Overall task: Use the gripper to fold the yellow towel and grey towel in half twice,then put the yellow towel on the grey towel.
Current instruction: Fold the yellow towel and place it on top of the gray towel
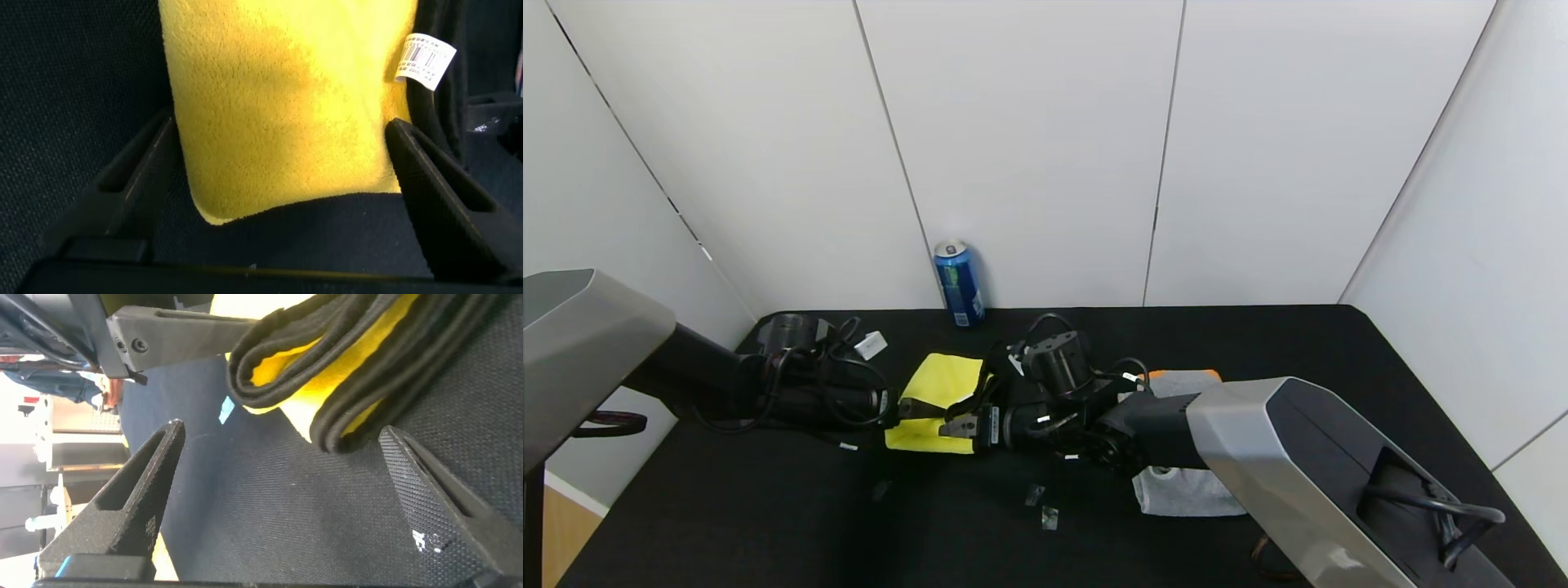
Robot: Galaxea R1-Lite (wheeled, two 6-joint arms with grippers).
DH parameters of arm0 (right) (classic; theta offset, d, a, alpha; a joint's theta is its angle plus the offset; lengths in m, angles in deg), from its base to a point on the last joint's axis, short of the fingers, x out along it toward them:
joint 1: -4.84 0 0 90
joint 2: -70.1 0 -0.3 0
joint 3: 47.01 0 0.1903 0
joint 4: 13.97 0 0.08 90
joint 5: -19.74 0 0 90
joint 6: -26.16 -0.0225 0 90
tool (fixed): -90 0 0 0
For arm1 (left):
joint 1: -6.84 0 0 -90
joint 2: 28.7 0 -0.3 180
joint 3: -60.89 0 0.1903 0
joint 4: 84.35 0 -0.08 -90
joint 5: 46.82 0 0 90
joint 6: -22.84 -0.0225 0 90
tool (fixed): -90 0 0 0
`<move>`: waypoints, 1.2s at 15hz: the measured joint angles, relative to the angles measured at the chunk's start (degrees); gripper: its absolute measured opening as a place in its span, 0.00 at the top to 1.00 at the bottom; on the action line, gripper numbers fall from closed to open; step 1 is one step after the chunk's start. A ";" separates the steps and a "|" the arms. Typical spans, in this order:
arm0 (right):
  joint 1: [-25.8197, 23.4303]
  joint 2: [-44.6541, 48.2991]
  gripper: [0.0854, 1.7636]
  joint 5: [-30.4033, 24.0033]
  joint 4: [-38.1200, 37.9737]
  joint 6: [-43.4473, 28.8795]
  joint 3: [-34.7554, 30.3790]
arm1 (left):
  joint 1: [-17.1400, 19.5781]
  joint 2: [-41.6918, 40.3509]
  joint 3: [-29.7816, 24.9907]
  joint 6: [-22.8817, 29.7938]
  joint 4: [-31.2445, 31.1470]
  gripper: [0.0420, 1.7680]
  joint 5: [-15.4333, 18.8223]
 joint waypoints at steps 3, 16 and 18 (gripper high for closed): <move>-0.02 -0.06 0.03 0.02 -0.02 0.00 0.00 | 0.00 0.17 -0.01 -0.24 0.04 0.18 -0.07; -0.02 -0.50 0.03 -0.05 1.97 0.09 0.00 | -1.51 -1.76 -1.66 -0.41 0.37 0.92 0.26; -0.02 -0.56 0.03 -0.06 1.97 0.05 0.00 | -2.26 -2.97 -2.55 -0.41 0.39 0.92 0.28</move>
